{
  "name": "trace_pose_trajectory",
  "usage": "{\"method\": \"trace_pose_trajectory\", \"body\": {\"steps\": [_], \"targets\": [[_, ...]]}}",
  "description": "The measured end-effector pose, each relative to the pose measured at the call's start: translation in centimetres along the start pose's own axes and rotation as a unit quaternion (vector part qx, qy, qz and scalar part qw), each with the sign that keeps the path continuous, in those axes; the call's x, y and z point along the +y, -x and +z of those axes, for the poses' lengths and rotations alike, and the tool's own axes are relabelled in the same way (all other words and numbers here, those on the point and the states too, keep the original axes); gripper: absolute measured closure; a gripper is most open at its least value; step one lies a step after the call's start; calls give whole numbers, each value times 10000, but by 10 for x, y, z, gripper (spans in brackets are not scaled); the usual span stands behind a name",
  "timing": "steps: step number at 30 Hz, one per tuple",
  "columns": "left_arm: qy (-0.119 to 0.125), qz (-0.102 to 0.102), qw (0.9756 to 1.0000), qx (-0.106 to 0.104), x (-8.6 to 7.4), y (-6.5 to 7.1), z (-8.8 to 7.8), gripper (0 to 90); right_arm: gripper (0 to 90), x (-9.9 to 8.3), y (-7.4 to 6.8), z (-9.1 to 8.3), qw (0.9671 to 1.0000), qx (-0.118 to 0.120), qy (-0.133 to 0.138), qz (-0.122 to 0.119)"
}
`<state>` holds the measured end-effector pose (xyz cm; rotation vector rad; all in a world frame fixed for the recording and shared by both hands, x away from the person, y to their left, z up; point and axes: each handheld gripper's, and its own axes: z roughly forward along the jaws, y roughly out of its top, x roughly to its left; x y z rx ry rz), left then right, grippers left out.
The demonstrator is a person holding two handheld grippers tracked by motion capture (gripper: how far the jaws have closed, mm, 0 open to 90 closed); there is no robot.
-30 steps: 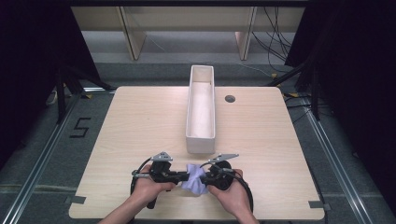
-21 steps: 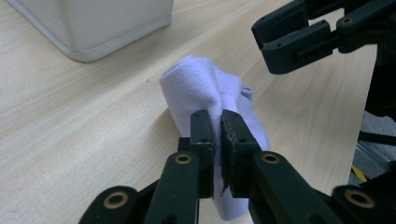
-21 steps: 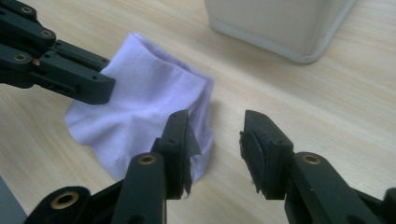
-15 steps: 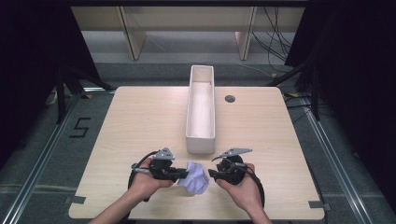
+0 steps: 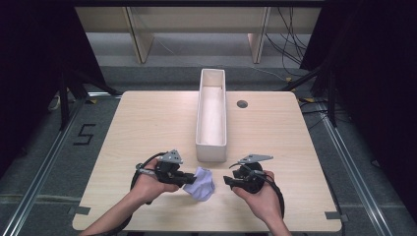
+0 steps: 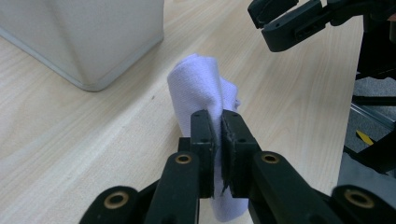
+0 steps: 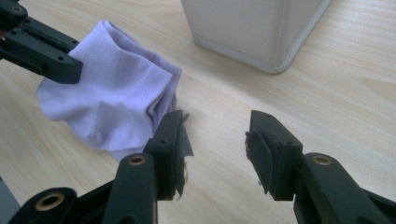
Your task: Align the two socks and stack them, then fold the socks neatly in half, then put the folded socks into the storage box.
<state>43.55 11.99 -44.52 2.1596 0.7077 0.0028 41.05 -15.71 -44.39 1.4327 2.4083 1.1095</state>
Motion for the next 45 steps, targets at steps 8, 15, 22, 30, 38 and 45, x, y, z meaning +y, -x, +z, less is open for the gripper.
{"method": "trace_pose_trajectory", "body": {"steps": [8, 15, 22, 30, 38, 45], "targets": [[-12, 67, 10000, -7, 5, 0, -4, 839, 548, 3, 5, -4, 10000, 44, -34, -54], [-38, 88, 10000, 11, 6, 0, -5, 839, 536, 2, 8, -6, 10000, -22, -18, -39], [-46, 125, 9999, 59, 8, 0, -8, 839, 526, 2, 8, -7, 10000, -4, -41, -25], [-100, 293, 9995, 50, 11, 0, -15, 840, 545, 1, 7, -2, 9989, 35, -86, -463], [-323, 797, 9962, -142, 18, 0, -19, 839, 535, 6, 7, 2, 9942, 84, -313, -1025], [-403, 1269, 9907, -275, 29, 0, -21, 837, 512, 17, 7, 1, 9861, 309, -535, -1545]]}}
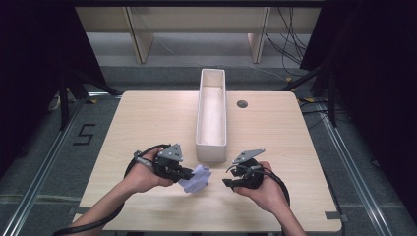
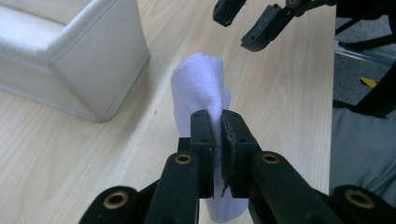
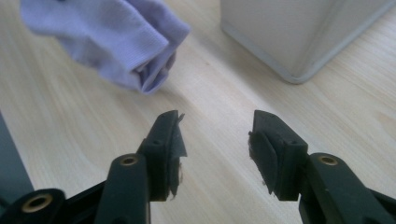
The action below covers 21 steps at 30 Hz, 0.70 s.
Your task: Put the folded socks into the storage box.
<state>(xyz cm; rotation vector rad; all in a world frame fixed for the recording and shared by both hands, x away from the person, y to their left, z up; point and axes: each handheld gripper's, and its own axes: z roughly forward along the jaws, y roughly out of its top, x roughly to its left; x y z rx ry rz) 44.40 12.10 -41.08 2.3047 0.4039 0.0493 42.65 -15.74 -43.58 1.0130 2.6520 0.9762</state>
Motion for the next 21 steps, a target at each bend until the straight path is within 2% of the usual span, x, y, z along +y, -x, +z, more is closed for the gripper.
{"method": "trace_pose_trajectory", "body": {"steps": [1, 2, 4, 5, 7, 8, 9, 11, 12, 14, 15, 17, 18, 21], "targets": [[-14, 40, 10000, -7, 1, 0, 0, 837, 508, 1, -3, 0, 9999, 50, -52, 125], [-64, 149, 9999, -28, 2, -1, 1, 838, 504, 2, -1, -1, 9998, 67, -67, -195], [-135, 280, 9995, -59, 4, -1, 2, 837, 497, 5, -3, -2, 9994, 134, -119, -296], [-186, 377, 9991, -89, 5, -1, 2, 838, 496, 5, -2, -3, 9981, 192, -81, -588], [-237, 510, 9983, -137, 7, -1, 1, 838, 490, 7, -4, -4, 9972, 250, -89, -703], [-257, 604, 9977, -160, 8, -2, 1, 838, 487, 10, -2, -5, 9949, 261, -105, -973], [-243, 665, 9973, -175, 9, -1, 1, 838, 483, 12, -5, -6, 9949, 259, -159, -960], [-291, 846, 9957, -237, 11, -1, 0, 838, 472, 16, -7, -8, 9928, 338, -151, -1138], [-316, 902, 9951, -250, 11, 0, 0, 838, 467, 19, -7, -8, 9901, 395, -137, -1341], [-329, 982, 9942, -297, 12, 0, 0, 838, 460, 22, -12, -11, 9904, 450, -235, -1289], [-334, 1007, 9939, -317, 13, 1, 0, 837, 456, 25, -12, -11, 9873, 421, -201, -1516], [-386, 1125, 9921, -386, 14, 2, 0, 837, 448, 29, -14, -13, 9855, 461, -197, -1619], [-398, 1178, 9914, -406, 15, 3, 1, 838, 445, 30, -17, -13, 9866, 539, -203, -1529], [-445, 1307, 9891, -508, 17, 6, 2, 837, 438, 35, -19, -12, 9811, 656, -165, -1812]]}}
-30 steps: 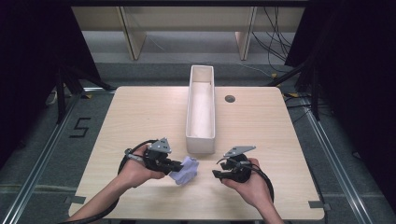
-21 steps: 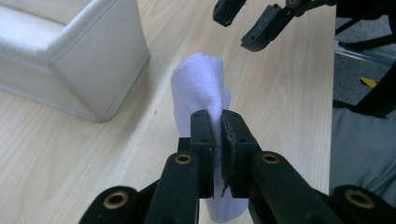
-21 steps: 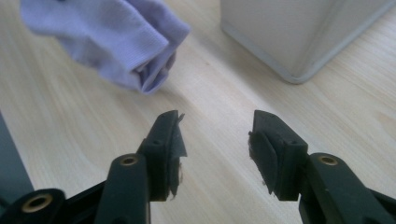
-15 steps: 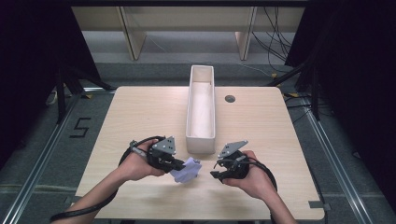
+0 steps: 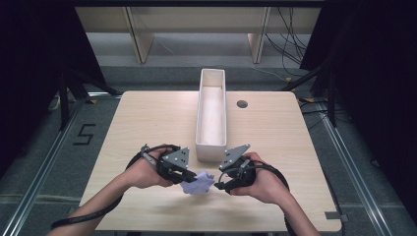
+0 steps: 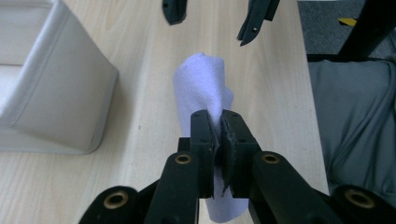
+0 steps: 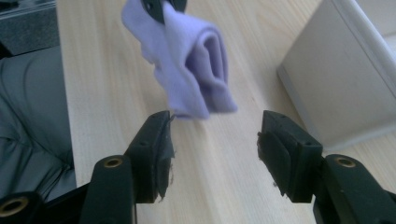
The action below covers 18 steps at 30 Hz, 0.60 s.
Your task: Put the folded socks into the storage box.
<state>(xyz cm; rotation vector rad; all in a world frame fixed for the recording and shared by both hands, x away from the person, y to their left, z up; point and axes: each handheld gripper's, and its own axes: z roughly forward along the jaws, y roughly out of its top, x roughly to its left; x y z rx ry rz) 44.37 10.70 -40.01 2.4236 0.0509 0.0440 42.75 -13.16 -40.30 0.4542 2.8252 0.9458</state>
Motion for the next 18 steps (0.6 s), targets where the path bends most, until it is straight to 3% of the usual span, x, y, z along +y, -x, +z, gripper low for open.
{"method": "trace_pose_trajectory", "body": {"steps": [3, 11, 12, 14, 16, 18], "targets": [[-64, 127, 9999, -81, 3, 2, 2, 837, 434, 4, -2, 2, 10000, 90, -2, -20], [-122, 381, 9988, -274, 9, 5, 8, 837, 440, 14, -4, 11, 9974, 471, 45, -539], [-129, 387, 9987, -309, 10, 5, 9, 837, 443, 14, -6, 11, 9981, 471, -13, -386], [-75, 345, 9988, -340, 10, 7, 11, 837, 460, 14, -4, 14, 9971, 546, 53, -520], [-121, 428, 9983, -385, 11, 7, 12, 836, 492, 13, -3, 17, 9961, 602, 109, -640], [-121, 452, 9981, -413, 12, 7, 12, 837, 515, 13, -4, 18, 9956, 707, 132, -608]]}}
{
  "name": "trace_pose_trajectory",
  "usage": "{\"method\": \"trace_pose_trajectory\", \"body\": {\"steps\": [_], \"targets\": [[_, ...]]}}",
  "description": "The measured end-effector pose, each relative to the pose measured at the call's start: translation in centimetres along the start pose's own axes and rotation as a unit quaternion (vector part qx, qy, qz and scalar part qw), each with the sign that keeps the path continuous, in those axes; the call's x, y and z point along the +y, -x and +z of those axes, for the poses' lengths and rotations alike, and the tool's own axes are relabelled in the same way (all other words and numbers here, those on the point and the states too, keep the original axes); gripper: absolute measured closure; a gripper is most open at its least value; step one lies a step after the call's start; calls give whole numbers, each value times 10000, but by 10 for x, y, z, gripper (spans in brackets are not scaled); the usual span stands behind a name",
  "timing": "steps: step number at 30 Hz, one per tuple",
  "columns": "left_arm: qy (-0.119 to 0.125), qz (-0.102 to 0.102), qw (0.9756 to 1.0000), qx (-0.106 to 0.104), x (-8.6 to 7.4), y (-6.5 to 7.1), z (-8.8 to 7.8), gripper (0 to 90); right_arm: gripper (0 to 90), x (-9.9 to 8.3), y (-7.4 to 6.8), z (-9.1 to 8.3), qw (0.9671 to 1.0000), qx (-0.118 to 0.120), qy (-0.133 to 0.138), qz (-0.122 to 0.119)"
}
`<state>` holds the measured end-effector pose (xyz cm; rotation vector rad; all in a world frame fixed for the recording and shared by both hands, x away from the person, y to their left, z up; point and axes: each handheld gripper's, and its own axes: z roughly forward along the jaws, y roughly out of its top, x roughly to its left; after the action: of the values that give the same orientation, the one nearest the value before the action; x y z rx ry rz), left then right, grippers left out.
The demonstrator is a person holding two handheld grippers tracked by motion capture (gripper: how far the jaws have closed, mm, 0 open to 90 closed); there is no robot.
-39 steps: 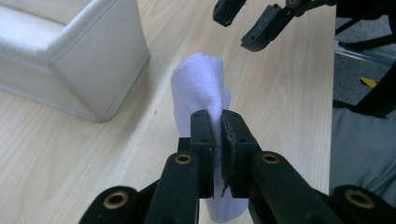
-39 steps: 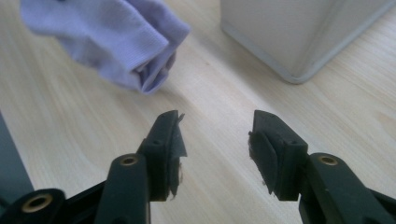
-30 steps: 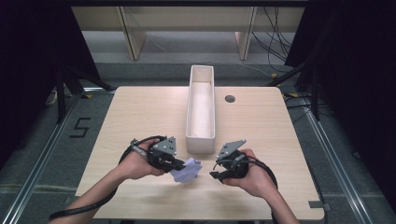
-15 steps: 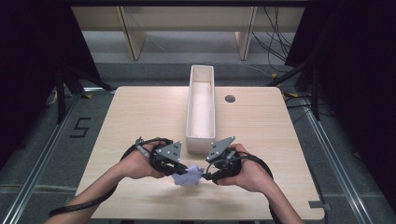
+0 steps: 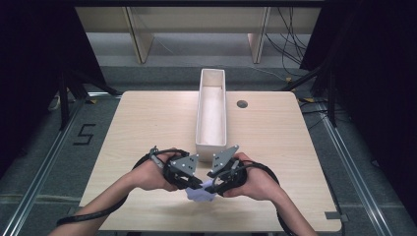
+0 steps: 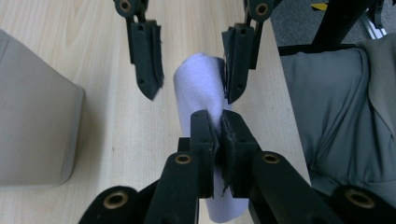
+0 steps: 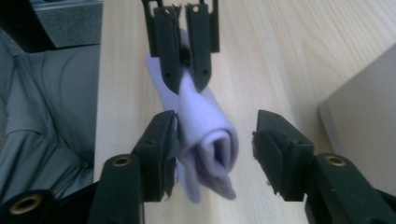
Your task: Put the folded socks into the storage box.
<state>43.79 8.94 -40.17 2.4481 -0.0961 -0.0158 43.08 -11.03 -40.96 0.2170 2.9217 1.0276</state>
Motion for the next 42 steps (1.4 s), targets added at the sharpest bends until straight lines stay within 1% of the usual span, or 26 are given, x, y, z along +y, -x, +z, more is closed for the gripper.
{"method": "trace_pose_trajectory", "body": {"steps": [1, 2, 3, 4, 6, 8, 11, 13, 14, 15, 16, 17, 18, 19, 20, 22, 23, 25, 28, 30, 31, 32, 33, 36, 37, 42], "targets": [[28, 11, 10000, -23, 0, 0, 1, 837, 527, 0, 0, 0, 10000, 9, 44, -67], [9, 21, 10000, -31, 1, 0, 0, 837, 537, 0, -3, 0, 9999, 59, 1, 133], [36, -8, 10000, -42, 1, 1, 1, 837, 545, 0, -1, 1, 10000, 62, 44, -26], [38, 34, 10000, -55, 2, 0, 1, 837, 562, 1, -2, 2, 9999, 98, 54, -40], [73, 14, 10000, -49, 3, 1, 1, 836, 590, 1, -2, 3, 9998, 152, 18, -126], [11, 73, 10000, -47, 4, 1, 0, 836, 632, 1, -2, 4, 9997, 187, -7, -178], [8, 82, 10000, -53, 4, 0, 0, 836, 715, 0, -3, 4, 9995, 154, -13, -262], [80, 46, 10000, -31, 4, 1, 1, 833, 764, -1, -3, 3, 9995, 155, 2, -284], [65, 86, 9999, -10, 4, 0, 0, 831, 792, -2, -3, 3, 9996, 209, 12, -204], [71, 58, 10000, 32, 4, 0, -1, 825, 809, -3, -3, 2, 9997, 156, 34, -199], [147, 24, 9998, 89, 4, -1, -2, 800, 817, -3, -3, 1, 9996, 180, 65, -190], [242, -83, 9995, 204, 4, 0, -3, 736, 819, -4, -3, 0, 9997, 200, 73, -80], [302, -137, 9990, 305, 3, 0, -5, 679, 820, -4, -3, -2, 9998, 164, 60, 9], [326, -175, 9986, 388, 2, 0, -8, 638, 820, -4, -1, -4, 9999, 90, 112, -66], [420, -270, 9976, 482, 1, 0, -11, 601, 821, -5, 0, -5, 9999, 74, 143, 42], [616, -465, 9949, 655, -3, 1, -17, 539, 821, -6, 3, -10, 9996, -87, 190, 197], [675, -551, 9934, 746, -6, 2, -21, 509, 820, -7, 5, -11, 9995, -129, 208, 207], [841, -822, 9886, 942, -13, 4, -26, 466, 820, -8, 9, -15, 9989, -257, 275, 268], [1003, -1035, 9822, 1203, -24, 7, -33, 426, 818, -9, 12, -18, 9981, -375, 341, 343], [1139, -1265, 9766, 1312, -31, 9, -36, 395, 817, -9, 14, -19, 9976, -425, 354, 416], [1149, -1304, 9747, 1402, -34, 11, -38, 385, 817, -9, 15, -19, 9972, -480, 384, 428], [1211, -1386, 9718, 1477, -38, 12, -39, 377, 816, -9, 16, -21, 9971, -474, 389, 459], [1245, -1495, 9689, 1531, -42, 14, -40, 370, 815, -9, 17, -21, 9967, -525, 405, 463], [1256, -1667, 9646, 1611, -53, 17, -42, 358, 811, -9, 21, -25, 9961, -544, 419, 559], [1269, -1746, 9628, 1628, -57, 17, -42, 356, 810, -9, 22, -26, 9958, -576, 440, 566], [1341, -1931, 9566, 1721, -69, 19, -44, 354, 809, -7, 29, -34, 9940, -654, 534, 700]]}}
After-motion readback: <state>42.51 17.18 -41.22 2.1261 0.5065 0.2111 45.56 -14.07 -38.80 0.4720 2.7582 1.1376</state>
